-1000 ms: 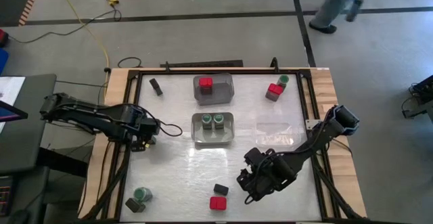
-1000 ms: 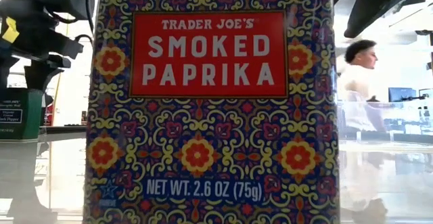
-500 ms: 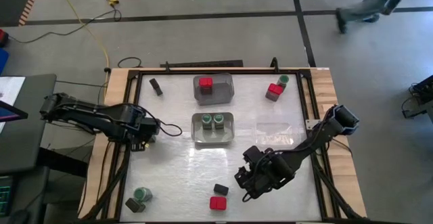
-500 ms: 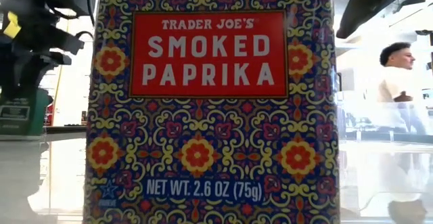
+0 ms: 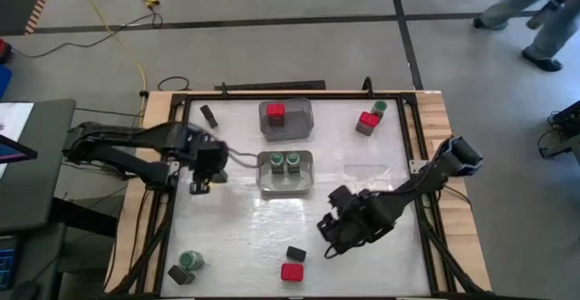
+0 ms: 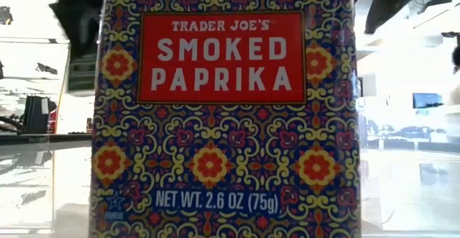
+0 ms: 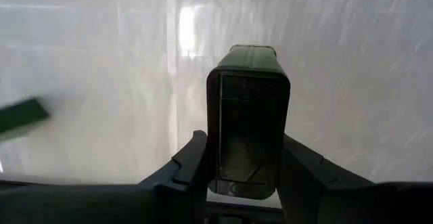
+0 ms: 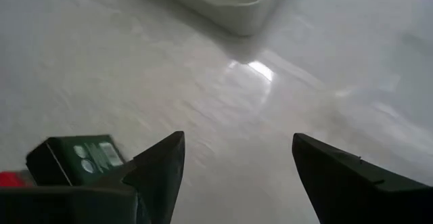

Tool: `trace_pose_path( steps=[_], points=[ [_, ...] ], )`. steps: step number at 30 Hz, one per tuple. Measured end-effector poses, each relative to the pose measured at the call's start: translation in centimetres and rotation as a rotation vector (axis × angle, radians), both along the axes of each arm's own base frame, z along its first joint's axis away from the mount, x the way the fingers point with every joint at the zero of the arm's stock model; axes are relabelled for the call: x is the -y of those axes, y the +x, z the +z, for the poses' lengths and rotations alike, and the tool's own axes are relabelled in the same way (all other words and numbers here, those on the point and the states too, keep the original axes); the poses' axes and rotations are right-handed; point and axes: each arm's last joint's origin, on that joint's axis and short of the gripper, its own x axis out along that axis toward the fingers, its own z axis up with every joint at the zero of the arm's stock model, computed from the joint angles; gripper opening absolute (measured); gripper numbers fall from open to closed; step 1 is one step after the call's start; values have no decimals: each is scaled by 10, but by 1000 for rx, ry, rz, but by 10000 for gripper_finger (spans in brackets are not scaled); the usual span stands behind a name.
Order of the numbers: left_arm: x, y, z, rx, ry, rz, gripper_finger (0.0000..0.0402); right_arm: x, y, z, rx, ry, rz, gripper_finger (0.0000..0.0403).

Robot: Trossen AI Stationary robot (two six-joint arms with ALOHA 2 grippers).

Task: Sort spices by type
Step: Put the black spice can into the transparent bin

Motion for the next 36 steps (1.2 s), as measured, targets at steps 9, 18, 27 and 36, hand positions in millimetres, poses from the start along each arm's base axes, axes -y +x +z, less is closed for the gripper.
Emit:
trace_pose_path(
  steps=[9, 18, 27, 36],
  points=[
    [-31, 90, 52, 33, 29, 33, 121, 40, -66, 42, -38, -150, 53, 290],
    [-47, 168, 89, 237, 65, 50, 121, 88, -132, 23, 234, -166, 153, 290],
    [-50, 220, 73, 357, 29, 95, 123, 120, -144, -22, 556, -325, 268, 290],
    [-46, 230, 70, 406, 4, 134, 137, 146, -133, -45, 717, -494, 332, 290]
  ],
)
